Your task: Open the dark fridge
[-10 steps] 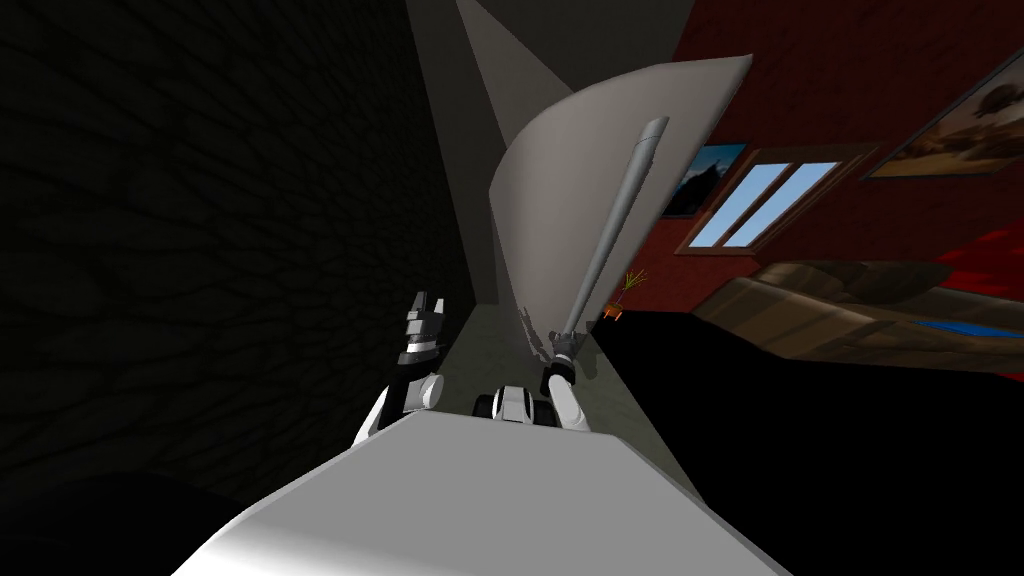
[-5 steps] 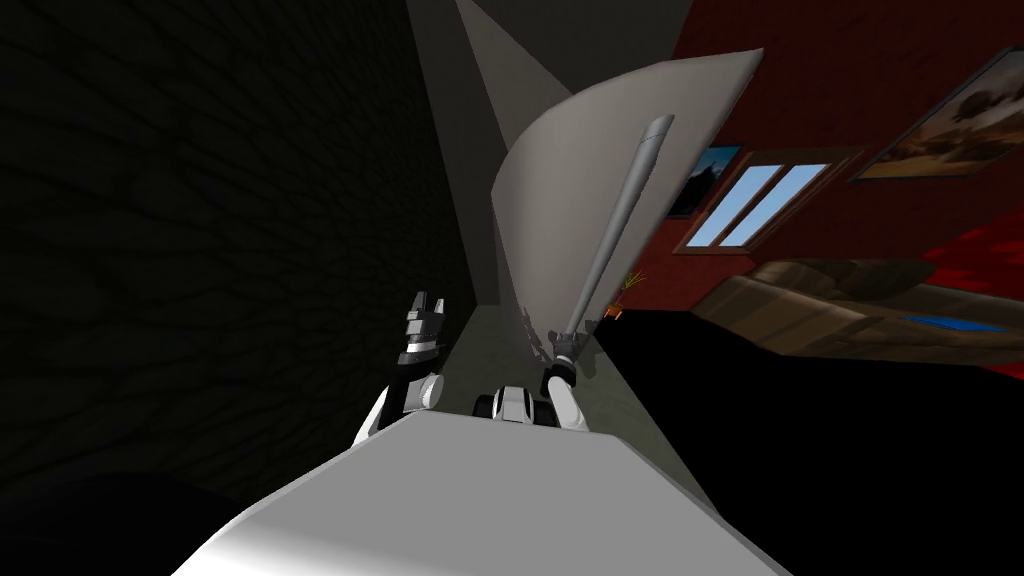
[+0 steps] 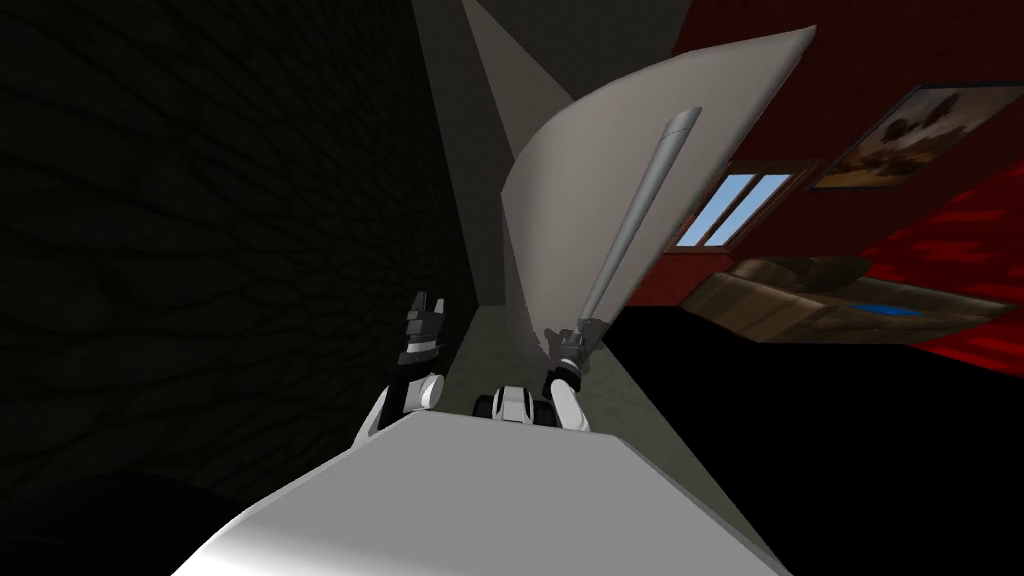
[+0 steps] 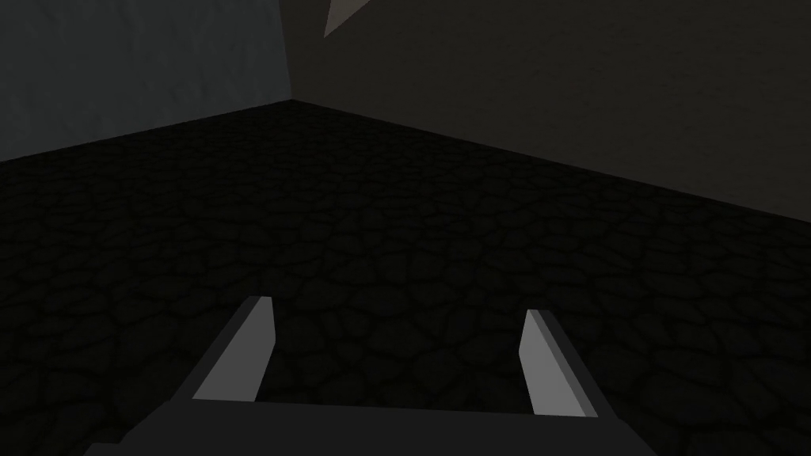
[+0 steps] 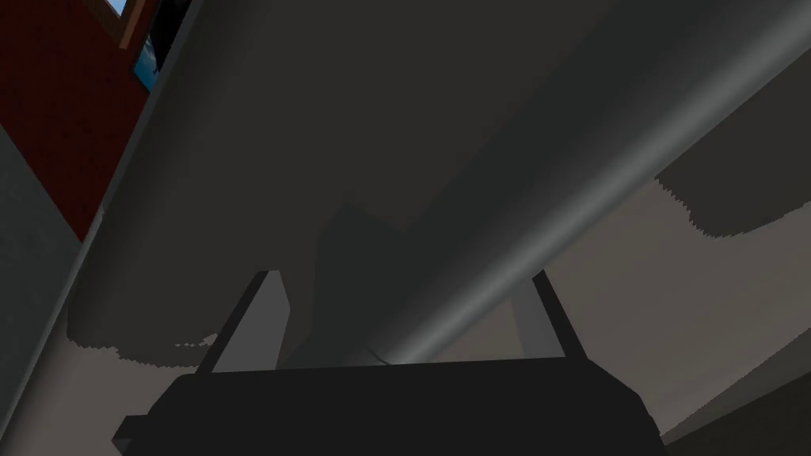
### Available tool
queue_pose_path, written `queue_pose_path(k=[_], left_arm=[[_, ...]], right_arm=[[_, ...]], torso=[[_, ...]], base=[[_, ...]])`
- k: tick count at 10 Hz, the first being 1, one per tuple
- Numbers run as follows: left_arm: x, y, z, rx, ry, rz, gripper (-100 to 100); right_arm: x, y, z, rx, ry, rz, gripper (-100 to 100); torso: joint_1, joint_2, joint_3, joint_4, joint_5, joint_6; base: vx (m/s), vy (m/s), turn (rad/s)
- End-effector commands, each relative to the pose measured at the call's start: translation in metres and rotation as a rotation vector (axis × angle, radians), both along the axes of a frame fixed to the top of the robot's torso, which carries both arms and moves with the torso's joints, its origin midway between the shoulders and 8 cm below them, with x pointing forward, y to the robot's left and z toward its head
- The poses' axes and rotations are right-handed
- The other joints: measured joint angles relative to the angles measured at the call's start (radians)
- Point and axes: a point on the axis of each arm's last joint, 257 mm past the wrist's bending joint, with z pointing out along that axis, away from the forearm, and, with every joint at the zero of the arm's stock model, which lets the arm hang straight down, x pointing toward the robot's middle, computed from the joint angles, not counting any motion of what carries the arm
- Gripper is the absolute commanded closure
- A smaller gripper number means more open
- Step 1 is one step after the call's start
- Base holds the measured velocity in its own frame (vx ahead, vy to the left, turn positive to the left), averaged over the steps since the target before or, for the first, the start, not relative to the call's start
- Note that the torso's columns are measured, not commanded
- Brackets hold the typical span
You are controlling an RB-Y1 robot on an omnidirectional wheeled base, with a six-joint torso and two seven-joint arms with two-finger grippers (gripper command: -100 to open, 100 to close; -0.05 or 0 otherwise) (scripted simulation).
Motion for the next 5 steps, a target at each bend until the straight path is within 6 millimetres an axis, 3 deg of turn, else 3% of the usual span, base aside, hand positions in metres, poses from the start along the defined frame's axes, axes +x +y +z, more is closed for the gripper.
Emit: queue_pose_path(k=[1,5], left_arm=[[0.000,0.000,0.000,0.000,0.000,0.000,0],[0.000,0.000,0.000,0.000,0.000,0.000,0]], right_arm=[[-0.004,-0.011,0.012,-0.008,-0.022,-0.047,100],[-0.014,-0.025,0.015,-0.011,-0.028,-0.098,100]], torso=[[0.006,-0.001,0.000,0.000,0.001,-0.002],[0.005,0.001,0.000,0.001,0.003,0.000]], base=[[-0.031,0.297,-0.129],[-0.025,0.238,-0.077]])
